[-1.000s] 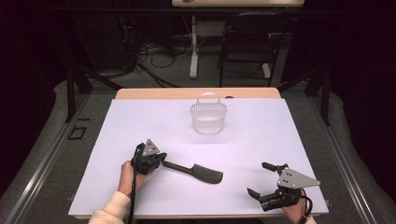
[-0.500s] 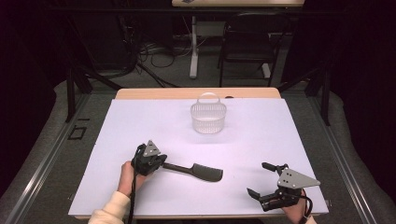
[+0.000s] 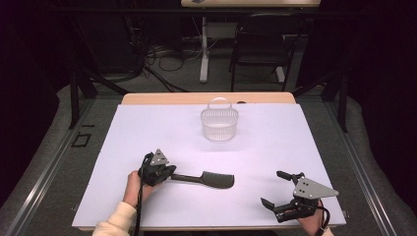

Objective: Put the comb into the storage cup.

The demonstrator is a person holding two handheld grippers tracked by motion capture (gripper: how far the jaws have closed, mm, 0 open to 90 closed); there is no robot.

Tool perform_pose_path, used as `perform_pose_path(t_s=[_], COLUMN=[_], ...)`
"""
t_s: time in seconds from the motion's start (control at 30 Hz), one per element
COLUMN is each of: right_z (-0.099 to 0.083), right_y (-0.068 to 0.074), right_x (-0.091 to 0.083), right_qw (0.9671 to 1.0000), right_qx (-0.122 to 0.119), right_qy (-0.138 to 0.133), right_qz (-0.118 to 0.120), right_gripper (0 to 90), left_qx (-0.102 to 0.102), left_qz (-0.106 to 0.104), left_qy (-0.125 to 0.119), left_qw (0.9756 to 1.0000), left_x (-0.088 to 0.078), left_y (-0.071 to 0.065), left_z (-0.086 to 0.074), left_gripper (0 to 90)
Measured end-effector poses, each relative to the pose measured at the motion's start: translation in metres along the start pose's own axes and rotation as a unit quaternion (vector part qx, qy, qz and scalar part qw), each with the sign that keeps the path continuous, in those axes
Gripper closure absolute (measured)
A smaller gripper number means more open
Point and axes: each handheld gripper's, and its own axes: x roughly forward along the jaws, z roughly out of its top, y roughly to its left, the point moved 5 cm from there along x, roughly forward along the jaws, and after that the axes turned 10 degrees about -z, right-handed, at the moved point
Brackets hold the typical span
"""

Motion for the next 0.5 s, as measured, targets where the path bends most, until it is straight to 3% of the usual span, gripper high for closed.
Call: perform_pose_path(t_s=[0.5], right_z=[-0.0005], right_y=[-0.0004], right_x=[0.0009], right_qw=[1.0000], right_qx=[0.003], right_qy=[0.001], right_qz=[-0.001], right_gripper=[0.0], left_qx=[-0.004], left_qz=[-0.015], left_qy=[0.010], left_qw=[0.9998], left_x=[-0.0043], left_y=[-0.0048], left_z=[-0.0056], left_gripper=[90.0])
